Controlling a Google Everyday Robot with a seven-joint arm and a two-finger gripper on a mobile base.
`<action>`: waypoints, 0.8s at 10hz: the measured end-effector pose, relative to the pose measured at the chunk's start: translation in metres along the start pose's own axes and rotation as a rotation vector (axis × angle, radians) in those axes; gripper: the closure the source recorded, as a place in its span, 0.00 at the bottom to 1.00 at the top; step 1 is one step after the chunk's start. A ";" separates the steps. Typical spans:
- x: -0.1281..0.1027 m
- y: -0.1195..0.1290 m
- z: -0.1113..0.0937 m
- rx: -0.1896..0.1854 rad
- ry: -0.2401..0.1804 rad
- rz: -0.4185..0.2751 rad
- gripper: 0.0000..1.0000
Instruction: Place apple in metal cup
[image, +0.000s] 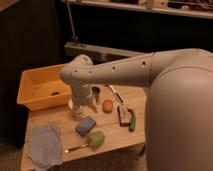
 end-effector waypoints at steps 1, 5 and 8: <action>0.000 0.000 0.000 0.000 0.000 0.000 0.35; 0.000 -0.001 0.001 0.001 0.000 0.005 0.35; -0.018 -0.019 0.014 -0.015 -0.034 0.060 0.35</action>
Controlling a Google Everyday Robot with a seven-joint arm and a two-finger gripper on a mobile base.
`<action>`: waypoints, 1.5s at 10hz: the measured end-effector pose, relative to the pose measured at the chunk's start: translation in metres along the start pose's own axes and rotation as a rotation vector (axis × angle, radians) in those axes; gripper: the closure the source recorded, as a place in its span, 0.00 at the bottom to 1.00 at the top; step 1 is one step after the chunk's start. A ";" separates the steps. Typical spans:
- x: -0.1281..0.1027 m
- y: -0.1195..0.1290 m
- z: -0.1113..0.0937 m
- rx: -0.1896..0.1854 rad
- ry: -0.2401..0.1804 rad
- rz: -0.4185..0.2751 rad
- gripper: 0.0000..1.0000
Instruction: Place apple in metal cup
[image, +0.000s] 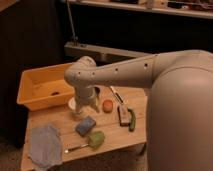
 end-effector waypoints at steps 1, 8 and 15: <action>-0.013 -0.012 0.005 -0.010 -0.012 0.022 0.35; -0.063 -0.095 0.058 -0.153 -0.079 0.172 0.35; -0.087 -0.118 0.091 -0.208 -0.096 0.192 0.35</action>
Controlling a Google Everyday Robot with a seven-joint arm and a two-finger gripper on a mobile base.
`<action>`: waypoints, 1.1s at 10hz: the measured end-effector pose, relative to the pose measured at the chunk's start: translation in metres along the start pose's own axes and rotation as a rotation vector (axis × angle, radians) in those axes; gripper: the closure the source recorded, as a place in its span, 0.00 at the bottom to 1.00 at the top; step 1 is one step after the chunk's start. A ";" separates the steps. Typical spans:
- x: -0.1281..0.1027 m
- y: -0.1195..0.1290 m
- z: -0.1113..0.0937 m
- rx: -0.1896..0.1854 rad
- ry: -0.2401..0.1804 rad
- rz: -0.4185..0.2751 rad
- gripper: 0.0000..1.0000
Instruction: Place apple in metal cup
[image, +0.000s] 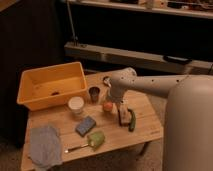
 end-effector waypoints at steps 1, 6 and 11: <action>-0.002 -0.001 0.005 -0.001 0.000 -0.004 0.35; -0.007 -0.005 0.022 0.015 0.003 -0.013 0.35; -0.015 0.002 0.035 0.016 0.011 -0.024 0.35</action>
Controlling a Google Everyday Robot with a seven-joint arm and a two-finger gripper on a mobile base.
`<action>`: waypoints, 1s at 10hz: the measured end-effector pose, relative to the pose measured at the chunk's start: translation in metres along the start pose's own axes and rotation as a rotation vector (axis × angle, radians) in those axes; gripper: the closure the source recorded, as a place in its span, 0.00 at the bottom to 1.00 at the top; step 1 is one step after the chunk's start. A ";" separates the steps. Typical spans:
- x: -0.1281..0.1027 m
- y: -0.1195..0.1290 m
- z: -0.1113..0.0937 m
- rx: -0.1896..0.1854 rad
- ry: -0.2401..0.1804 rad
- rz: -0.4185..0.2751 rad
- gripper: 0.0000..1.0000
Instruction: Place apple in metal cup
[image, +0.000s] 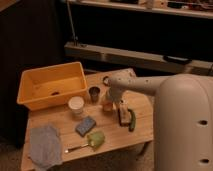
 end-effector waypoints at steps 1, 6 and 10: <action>0.000 0.001 0.003 -0.007 0.003 -0.006 0.35; 0.002 0.014 0.017 -0.064 0.011 -0.041 0.63; 0.000 0.022 0.000 -0.063 -0.018 -0.084 0.99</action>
